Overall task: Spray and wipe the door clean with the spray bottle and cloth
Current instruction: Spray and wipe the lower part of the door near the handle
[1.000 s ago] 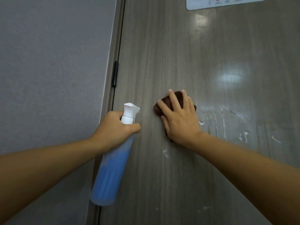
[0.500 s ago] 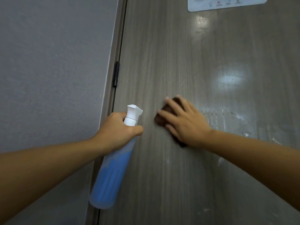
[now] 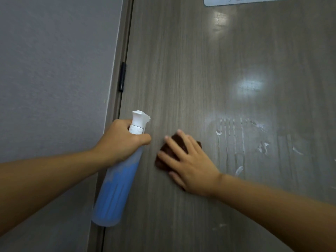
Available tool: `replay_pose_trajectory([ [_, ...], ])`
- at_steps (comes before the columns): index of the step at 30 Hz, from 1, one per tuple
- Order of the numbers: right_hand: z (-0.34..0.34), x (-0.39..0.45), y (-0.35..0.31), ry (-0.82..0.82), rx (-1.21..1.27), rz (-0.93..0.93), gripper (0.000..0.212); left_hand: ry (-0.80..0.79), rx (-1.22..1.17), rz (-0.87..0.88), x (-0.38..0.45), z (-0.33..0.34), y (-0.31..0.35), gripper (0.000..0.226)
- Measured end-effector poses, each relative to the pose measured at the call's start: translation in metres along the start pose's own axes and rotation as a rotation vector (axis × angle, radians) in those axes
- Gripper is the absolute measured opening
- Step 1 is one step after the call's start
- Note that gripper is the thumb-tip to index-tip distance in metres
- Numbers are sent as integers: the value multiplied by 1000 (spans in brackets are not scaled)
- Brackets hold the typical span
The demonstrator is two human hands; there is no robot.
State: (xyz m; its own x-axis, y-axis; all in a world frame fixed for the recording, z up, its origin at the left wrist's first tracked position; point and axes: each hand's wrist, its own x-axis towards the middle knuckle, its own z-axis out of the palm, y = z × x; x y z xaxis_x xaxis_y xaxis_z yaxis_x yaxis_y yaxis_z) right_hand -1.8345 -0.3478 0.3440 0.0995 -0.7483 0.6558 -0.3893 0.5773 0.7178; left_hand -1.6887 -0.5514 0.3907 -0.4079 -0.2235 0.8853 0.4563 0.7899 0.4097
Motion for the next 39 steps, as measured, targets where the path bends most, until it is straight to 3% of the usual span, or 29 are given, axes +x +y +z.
replay_pose_trajectory([
  [3,0,-16,12,-49,-51,-178,59,-18,-2,20,-1,0,1,38],
  [5,-5,-7,31,-38,-75,-179,57,-18,2,17,-1,0,2,37],
  [12,-32,83,95,80,-28,454,57,-27,-24,14,-2,1,3,30],
  [17,-23,116,73,105,46,645,57,15,-6,22,0,1,-2,38],
  [25,-6,30,4,6,27,95,61,78,37,22,7,-4,-1,41],
  [30,-6,8,19,-50,-45,-94,55,57,27,26,4,-4,-1,35],
  [36,-30,82,68,63,23,546,52,62,14,9,-5,0,0,38],
  [39,-31,103,64,46,32,546,52,70,8,18,-10,10,4,33],
])
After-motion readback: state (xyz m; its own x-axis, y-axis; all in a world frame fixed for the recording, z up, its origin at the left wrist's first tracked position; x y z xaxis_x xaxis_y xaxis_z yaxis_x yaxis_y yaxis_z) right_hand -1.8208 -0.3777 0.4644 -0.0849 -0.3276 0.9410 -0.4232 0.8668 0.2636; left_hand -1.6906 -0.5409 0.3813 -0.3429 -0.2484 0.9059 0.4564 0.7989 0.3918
